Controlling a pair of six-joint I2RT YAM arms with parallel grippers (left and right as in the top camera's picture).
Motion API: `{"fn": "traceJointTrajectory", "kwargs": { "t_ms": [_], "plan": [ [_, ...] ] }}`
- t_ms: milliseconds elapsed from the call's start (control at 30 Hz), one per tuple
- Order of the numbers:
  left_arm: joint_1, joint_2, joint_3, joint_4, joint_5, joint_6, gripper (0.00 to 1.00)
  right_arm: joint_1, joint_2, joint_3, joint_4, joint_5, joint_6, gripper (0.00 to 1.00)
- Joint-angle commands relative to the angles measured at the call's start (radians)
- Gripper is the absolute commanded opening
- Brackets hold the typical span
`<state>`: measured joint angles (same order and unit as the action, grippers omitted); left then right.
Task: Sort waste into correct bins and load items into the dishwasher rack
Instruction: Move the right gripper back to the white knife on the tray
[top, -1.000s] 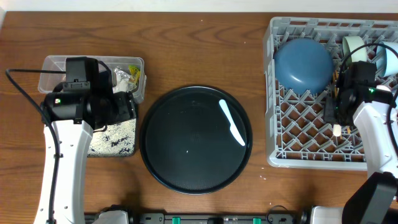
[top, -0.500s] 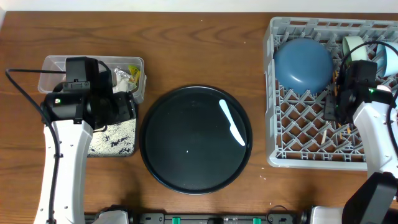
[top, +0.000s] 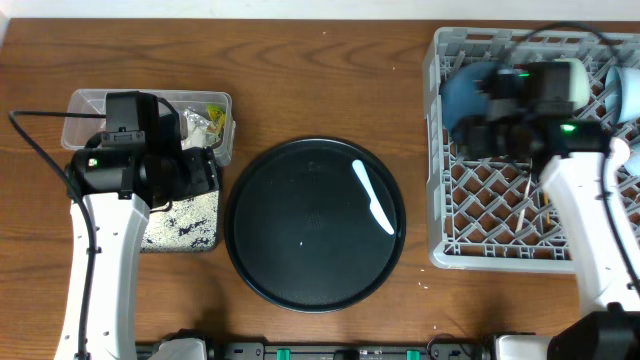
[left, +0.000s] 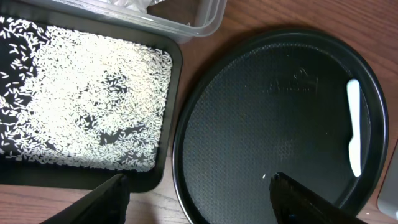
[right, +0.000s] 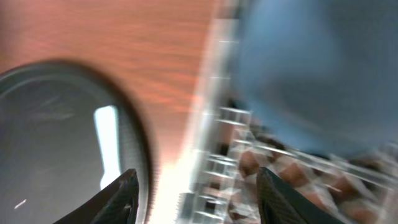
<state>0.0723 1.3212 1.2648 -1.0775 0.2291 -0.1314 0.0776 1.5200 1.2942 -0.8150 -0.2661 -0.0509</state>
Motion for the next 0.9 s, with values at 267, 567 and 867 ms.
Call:
{"fn": "traceJointTrajectory", "kwargs": {
  "t_ms": [267, 567, 867],
  "plan": [
    [0.005, 0.005, 0.002, -0.008, -0.002, -0.005, 0.74, 0.346, 0.175, 0.007, -0.004, 0.14, 0.068, 0.55],
    [0.005, 0.005, 0.002, -0.008, -0.002, -0.005, 0.74, 0.444, 0.373, 0.007, 0.016, 0.165, 0.144, 0.51],
    [0.005, 0.005, 0.002, -0.007, -0.002, -0.005, 0.73, 0.459, 0.499, 0.007, 0.04, 0.214, 0.196, 0.48]
  ]
}}
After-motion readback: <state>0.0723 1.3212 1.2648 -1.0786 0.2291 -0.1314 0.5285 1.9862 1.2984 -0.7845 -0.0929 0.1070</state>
